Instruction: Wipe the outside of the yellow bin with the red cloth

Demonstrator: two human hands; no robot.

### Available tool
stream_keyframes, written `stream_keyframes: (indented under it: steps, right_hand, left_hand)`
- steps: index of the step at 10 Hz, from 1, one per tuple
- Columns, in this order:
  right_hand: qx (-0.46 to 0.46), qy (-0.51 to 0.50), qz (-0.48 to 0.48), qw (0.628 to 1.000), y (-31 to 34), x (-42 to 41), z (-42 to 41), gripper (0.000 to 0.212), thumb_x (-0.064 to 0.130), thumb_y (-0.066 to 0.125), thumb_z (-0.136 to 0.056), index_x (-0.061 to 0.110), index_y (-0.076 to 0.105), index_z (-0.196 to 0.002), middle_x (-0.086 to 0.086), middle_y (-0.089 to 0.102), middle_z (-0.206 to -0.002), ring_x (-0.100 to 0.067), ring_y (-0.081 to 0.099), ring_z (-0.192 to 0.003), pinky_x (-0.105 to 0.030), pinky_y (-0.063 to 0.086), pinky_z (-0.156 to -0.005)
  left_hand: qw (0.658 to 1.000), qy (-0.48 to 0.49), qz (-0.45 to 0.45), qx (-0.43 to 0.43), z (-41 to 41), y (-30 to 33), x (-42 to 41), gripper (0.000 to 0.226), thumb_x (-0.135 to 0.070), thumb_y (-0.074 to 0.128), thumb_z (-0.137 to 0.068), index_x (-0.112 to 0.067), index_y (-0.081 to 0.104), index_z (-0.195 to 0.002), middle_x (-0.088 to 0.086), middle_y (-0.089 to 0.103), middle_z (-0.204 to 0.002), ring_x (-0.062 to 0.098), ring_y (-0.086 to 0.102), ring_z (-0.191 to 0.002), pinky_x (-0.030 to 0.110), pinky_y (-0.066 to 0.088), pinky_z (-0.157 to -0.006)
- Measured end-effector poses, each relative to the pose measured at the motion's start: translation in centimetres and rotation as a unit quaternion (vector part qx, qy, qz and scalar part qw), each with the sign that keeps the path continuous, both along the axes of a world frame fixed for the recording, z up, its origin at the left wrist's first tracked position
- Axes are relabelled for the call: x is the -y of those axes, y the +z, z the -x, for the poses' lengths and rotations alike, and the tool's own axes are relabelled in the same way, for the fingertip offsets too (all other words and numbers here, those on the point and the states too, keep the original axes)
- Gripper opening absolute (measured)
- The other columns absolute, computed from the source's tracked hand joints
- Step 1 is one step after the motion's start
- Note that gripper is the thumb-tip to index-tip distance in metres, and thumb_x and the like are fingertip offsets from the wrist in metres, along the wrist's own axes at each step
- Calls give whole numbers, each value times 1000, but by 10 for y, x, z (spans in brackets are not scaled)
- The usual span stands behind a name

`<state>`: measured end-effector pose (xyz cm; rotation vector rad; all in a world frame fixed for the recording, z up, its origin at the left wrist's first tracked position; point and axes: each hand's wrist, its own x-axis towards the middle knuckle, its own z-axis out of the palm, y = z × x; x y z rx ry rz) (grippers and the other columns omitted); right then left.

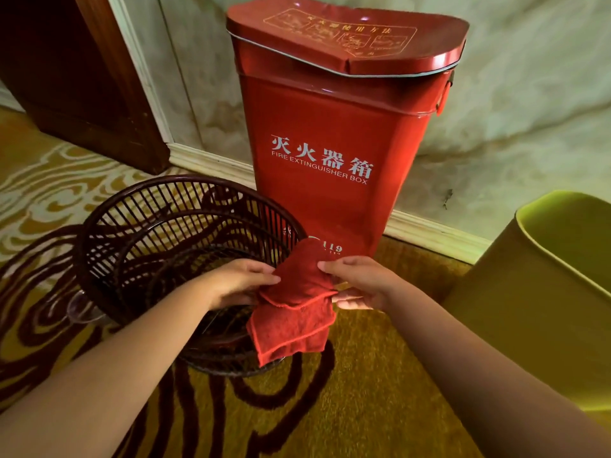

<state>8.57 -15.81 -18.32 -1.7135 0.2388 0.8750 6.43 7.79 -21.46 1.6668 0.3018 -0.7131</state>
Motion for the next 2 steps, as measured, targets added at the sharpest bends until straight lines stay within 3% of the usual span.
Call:
stream_keyframes:
  steps: [1, 2]
  right_hand:
    - [-36, 20, 12, 999, 6, 8, -6, 30, 39, 73, -76, 15, 62, -91, -4, 67, -94, -16, 71, -61, -23, 53, -50]
    - [-70, 7, 29, 997, 28, 16, -6, 41, 38, 73, -76, 13, 57, -105, -8, 65, -103, -19, 70, -68, -24, 53, -50]
  left_hand:
    - [1000, 18, -1, -21, -2, 2, -5, 37, -21, 73, -69, -20, 65, -106, 1, 72, -100, 13, 68, -92, 28, 56, -71]
    - [999, 27, -27, -30, 0, 31, -17, 26, -21, 69, -74, -25, 67, -100, 0, 70, -107, 12, 65, -98, 31, 53, -81]
